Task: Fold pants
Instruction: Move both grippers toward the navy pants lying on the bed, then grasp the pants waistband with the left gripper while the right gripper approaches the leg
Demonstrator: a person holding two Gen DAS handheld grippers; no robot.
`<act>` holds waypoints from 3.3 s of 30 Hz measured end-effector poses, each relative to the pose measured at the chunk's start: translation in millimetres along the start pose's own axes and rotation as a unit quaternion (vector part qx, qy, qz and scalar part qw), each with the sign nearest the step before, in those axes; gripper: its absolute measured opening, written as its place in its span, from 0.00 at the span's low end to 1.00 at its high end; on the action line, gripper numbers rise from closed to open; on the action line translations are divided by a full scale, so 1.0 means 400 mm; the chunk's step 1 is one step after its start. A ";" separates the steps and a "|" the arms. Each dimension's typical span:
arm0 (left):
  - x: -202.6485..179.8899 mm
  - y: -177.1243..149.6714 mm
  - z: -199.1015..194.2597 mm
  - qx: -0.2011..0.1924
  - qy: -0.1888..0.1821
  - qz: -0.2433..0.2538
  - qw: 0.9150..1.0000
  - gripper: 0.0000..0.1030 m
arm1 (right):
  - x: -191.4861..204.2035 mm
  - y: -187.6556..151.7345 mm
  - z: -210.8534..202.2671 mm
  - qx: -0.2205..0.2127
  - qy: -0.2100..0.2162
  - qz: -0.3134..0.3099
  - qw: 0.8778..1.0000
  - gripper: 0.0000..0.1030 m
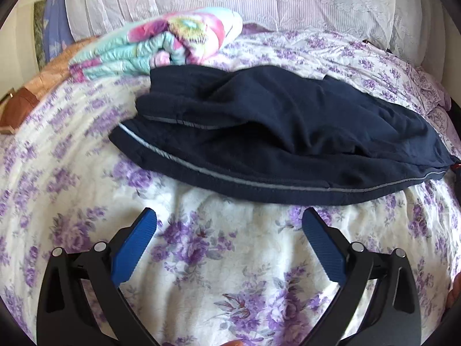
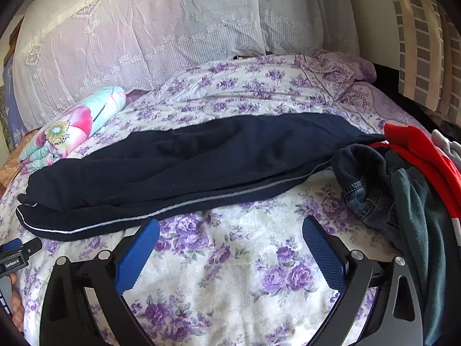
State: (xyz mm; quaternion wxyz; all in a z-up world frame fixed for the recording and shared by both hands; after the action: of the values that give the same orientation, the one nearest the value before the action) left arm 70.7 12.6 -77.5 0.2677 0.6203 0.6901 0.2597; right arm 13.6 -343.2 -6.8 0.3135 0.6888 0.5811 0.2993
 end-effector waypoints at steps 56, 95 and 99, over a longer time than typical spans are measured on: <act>0.070 0.013 0.055 0.073 -0.177 -0.169 0.967 0.96 | -0.010 0.003 0.004 -0.016 0.037 0.022 0.999 0.97; 0.190 0.047 0.110 0.083 -0.239 -0.331 0.909 0.22 | -0.121 -0.032 0.073 0.036 0.101 0.175 0.979 0.97; 0.201 0.038 0.108 0.086 -0.249 -0.333 0.905 0.10 | -0.123 -0.032 0.074 0.037 0.102 0.176 0.978 0.97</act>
State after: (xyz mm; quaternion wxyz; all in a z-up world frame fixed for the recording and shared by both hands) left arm 104.7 95.4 -102.1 0.4473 0.4196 0.7868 -0.0682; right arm 21.5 -392.5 -37.7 0.1696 0.7571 0.4904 0.3969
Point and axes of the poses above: each gripper's, at about its wrist camera, not at the fingertips, and z roughly the way its jaws point, x to its left, y to its top, the point moved 8 cm from there along z, roughly the way its jaws point, and after that the axes turned 3 degrees about -z, right-handed, at the moved point
